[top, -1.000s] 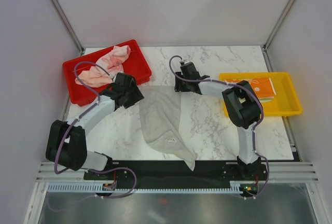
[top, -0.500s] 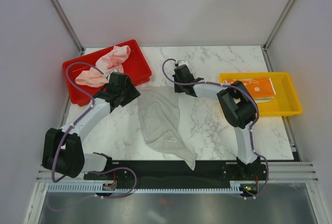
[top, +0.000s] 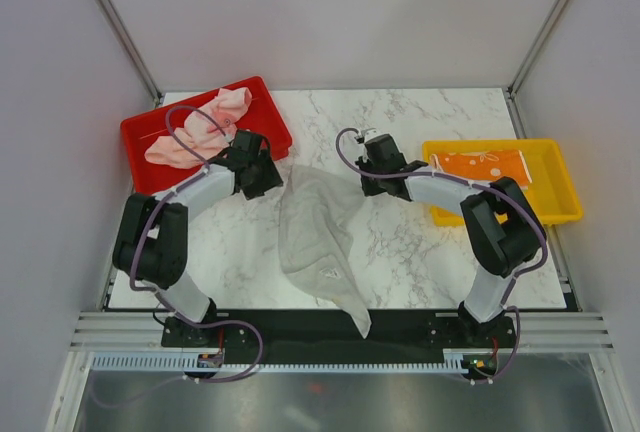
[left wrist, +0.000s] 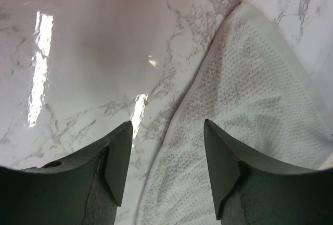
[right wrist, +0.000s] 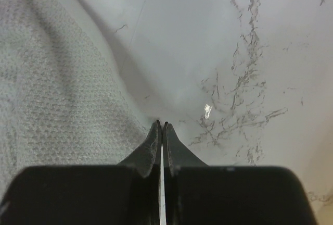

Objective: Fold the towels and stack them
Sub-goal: Flatten out the crumpled towel, then fold the towel

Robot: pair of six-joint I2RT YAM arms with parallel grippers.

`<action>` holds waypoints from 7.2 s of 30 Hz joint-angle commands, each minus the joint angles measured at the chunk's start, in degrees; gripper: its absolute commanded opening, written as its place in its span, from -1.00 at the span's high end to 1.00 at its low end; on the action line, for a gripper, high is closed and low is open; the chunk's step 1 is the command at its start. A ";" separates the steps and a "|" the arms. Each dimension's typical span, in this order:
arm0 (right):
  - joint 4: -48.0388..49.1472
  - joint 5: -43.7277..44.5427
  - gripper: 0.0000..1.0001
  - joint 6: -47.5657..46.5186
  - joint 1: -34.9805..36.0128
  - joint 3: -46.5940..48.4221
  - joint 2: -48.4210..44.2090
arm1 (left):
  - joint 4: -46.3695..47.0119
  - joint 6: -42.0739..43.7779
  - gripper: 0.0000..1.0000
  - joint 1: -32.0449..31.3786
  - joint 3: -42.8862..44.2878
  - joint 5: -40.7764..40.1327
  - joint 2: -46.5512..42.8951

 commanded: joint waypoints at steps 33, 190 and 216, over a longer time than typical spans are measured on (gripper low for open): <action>-3.43 0.47 1.00 -6.06 -4.42 -5.39 -7.48 | -1.11 23.81 -0.05 -10.18 37.05 6.11 34.29; 30.23 -34.86 1.00 -2.71 -24.11 33.11 16.77 | 20.06 21.35 0.95 -0.79 57.63 9.00 34.47; 29.69 -30.99 1.00 4.92 -9.52 -15.56 -13.46 | 28.77 29.97 0.95 1.24 1.57 4.44 -0.58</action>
